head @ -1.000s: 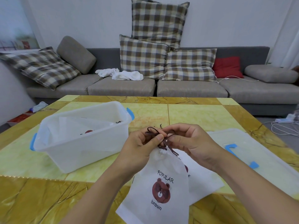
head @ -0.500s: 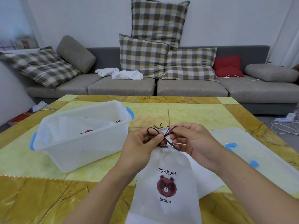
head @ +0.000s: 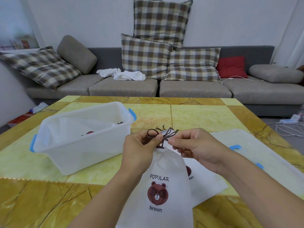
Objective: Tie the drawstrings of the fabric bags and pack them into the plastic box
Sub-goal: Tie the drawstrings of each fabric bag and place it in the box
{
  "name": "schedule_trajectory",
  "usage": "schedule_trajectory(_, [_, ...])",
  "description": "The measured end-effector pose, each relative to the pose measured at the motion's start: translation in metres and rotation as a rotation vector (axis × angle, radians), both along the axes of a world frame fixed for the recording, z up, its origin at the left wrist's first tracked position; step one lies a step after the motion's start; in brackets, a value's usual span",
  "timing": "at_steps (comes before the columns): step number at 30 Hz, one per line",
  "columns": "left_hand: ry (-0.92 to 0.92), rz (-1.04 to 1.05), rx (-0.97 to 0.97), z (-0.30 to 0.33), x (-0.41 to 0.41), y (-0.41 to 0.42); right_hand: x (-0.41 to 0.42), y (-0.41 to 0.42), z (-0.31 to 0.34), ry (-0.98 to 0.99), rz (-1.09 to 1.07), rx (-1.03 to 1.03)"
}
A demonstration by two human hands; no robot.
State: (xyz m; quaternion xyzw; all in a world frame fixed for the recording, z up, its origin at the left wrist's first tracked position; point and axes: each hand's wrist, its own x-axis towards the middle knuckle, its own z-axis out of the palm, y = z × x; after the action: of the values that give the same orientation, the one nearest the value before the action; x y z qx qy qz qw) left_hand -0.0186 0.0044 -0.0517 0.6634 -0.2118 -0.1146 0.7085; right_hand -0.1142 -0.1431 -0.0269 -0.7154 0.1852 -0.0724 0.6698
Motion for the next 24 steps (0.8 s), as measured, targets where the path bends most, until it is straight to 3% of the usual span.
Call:
schedule_trajectory(6, [-0.025, 0.005, -0.025, 0.001, -0.006, -0.002, 0.003, 0.011, -0.001, 0.003, 0.026, 0.126])
schedule_trajectory(16, [0.308, -0.123, -0.177, 0.01, -0.01, 0.003, 0.006, 0.016, -0.012, -0.149, -0.076, -0.166])
schedule_trajectory(22, [0.174, -0.118, -0.155, 0.011, -0.01, 0.006, 0.008, 0.024, -0.015, -0.18, -0.104, -0.082])
schedule_trajectory(24, [0.042, -0.065, -0.102, 0.01, -0.009, 0.006, 0.01, 0.027, -0.015, -0.201, -0.158, -0.067])
